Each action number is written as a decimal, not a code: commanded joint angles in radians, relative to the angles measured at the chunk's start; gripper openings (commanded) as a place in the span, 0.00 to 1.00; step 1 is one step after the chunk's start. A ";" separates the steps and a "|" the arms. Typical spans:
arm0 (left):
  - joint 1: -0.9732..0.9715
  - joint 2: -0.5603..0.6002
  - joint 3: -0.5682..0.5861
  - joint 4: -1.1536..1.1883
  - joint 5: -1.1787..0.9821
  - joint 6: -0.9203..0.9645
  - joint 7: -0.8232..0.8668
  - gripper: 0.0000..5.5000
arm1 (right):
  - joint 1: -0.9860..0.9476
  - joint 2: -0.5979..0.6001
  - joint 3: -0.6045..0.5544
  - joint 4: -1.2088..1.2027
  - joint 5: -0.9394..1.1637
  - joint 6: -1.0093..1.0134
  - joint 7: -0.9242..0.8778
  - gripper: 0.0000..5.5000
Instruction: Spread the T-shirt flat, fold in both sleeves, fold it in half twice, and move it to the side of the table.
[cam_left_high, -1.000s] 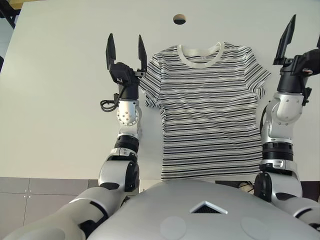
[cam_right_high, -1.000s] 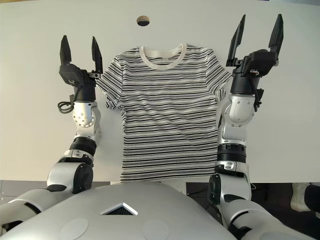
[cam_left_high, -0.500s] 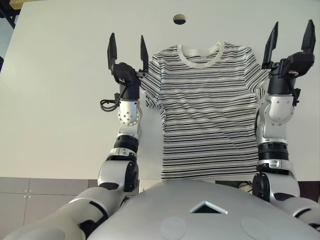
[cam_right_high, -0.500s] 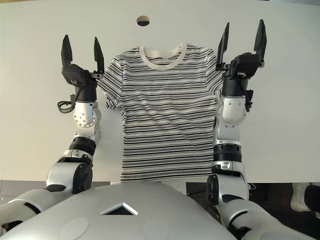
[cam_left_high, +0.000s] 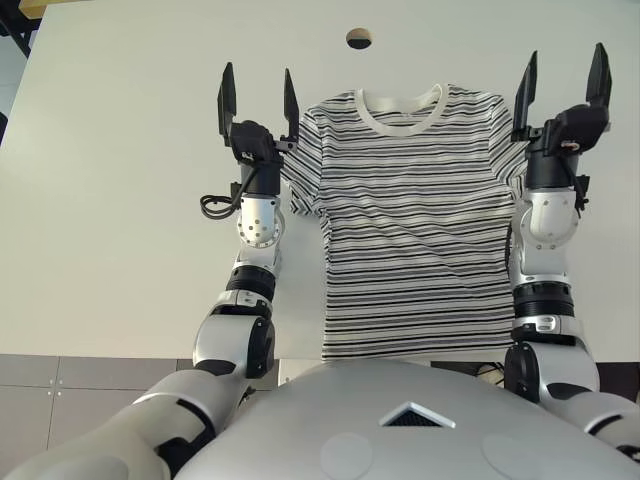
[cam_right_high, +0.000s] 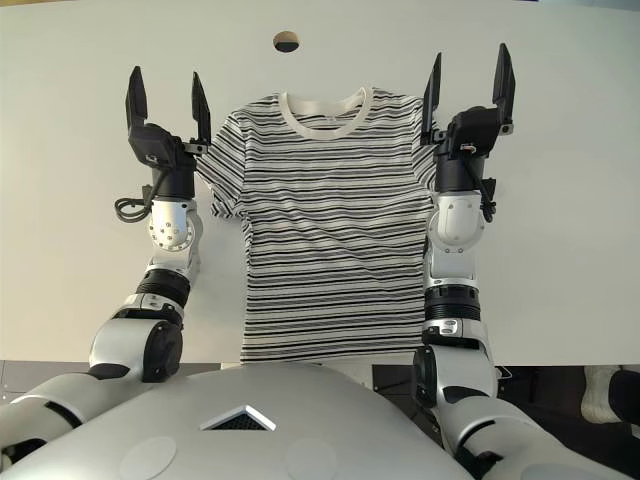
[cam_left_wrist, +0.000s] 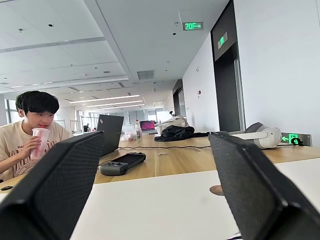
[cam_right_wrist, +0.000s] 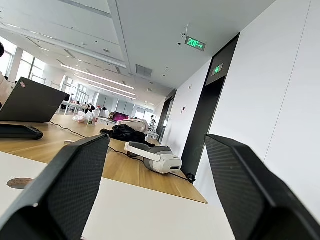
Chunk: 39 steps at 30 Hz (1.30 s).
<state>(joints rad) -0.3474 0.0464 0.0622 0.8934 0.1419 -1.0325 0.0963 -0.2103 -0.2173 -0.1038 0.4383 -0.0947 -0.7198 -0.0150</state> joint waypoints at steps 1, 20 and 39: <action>-0.020 0.003 -0.007 0.016 -0.005 -0.004 -0.001 0.70 | -0.015 0.011 0.014 0.019 -0.013 -0.010 -0.007 0.64; 0.272 0.456 0.075 -0.542 0.559 0.228 0.093 0.70 | -0.007 -0.029 0.029 -0.052 -0.081 0.005 -0.020 0.64; 0.064 0.723 -0.469 -0.291 0.825 0.290 -0.288 0.70 | 0.059 -0.080 0.028 -0.161 -0.153 0.024 -0.034 0.64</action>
<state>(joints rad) -0.2960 0.8053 -0.3146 0.5455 0.8988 -0.7409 -0.1624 -0.1535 -0.2888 -0.0776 0.2868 -0.2437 -0.7125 -0.0485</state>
